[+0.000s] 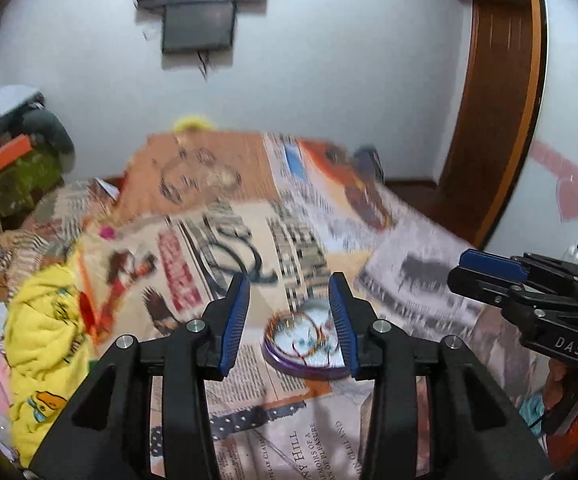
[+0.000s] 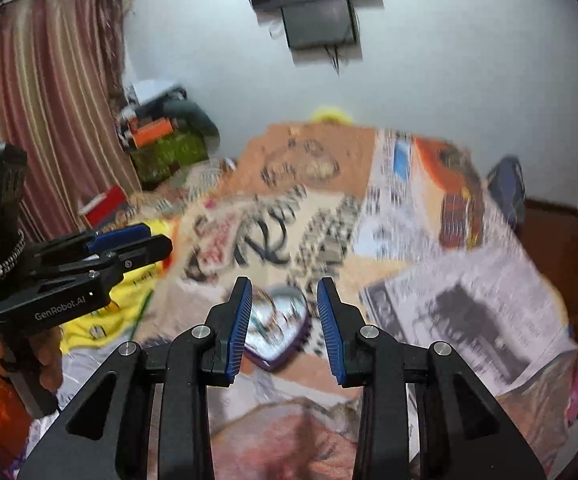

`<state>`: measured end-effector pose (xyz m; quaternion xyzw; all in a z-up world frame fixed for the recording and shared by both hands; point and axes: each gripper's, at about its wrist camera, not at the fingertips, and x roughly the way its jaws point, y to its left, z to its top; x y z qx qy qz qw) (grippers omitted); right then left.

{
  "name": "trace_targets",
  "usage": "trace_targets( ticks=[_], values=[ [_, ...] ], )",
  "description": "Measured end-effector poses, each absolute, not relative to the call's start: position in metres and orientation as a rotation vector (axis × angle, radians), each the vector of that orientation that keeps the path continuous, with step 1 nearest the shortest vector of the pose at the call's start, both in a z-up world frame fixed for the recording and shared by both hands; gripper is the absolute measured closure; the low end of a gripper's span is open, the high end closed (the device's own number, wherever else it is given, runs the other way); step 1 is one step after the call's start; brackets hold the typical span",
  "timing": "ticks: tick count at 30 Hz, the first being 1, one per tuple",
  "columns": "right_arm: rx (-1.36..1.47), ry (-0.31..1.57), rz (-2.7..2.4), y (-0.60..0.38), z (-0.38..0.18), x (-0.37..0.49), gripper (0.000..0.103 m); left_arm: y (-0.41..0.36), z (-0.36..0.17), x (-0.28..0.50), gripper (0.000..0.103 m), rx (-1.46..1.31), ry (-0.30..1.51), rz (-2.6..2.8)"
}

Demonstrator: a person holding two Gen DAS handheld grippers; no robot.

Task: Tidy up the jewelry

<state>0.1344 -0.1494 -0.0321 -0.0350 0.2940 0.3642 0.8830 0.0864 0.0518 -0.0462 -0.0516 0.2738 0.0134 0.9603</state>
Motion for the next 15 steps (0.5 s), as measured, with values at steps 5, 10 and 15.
trace_targets(
  ticks=[5,10,15],
  values=[
    [-0.044,0.47,0.765,-0.154,0.01,0.1,0.072,0.05,-0.006,0.046,0.053,-0.087,0.411,0.047],
    [-0.031,0.338,0.739,-0.156,0.039,0.065,0.05,0.043,0.021,0.008,0.043,-0.084,0.29,0.06],
    [-0.029,0.265,0.704,-0.158,0.053,0.04,0.039,0.037,0.034,-0.019,0.026,-0.084,0.214,0.083]
  ],
)
